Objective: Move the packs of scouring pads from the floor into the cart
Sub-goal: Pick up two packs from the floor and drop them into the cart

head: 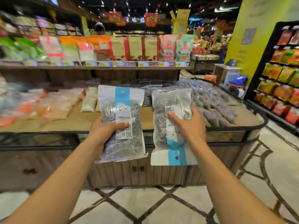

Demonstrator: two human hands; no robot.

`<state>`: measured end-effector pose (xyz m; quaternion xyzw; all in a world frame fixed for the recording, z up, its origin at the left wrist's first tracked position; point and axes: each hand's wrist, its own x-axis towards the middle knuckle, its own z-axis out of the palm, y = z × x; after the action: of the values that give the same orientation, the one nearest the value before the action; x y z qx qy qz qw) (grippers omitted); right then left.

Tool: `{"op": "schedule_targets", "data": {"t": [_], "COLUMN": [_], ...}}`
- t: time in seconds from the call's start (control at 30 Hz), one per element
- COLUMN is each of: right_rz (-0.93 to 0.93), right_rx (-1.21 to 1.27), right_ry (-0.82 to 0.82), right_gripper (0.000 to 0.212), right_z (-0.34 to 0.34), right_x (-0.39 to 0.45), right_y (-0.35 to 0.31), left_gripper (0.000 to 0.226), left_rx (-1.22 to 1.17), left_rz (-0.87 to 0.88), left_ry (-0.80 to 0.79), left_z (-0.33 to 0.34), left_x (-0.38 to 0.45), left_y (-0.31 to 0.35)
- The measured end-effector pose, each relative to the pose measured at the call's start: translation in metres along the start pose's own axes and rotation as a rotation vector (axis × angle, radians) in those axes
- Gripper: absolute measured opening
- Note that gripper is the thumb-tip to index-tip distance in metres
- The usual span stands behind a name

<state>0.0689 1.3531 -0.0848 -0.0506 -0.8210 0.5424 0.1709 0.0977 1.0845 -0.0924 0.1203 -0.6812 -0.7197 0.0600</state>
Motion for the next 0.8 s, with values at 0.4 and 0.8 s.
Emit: {"op": "schedule_targets", "data": {"t": [0.4,0.8], "right_rz": [-0.132,-0.328], "right_rx": [0.069,0.133], "right_ry": [-0.337,-0.696], "right_gripper": [0.099,0.1], "right_z": [0.289,0.56], "right_x": [-0.098,-0.192], "right_y": [-0.142,-0.255], "left_gripper": [0.043,0.052], "left_rx": [-0.048,-0.034], "left_rz": [0.004,-0.013], "left_ry": [0.446,0.846], "left_z": [-0.309,-0.561], "left_x": [-0.031,-0.042], "left_y": [0.011,-0.003]}}
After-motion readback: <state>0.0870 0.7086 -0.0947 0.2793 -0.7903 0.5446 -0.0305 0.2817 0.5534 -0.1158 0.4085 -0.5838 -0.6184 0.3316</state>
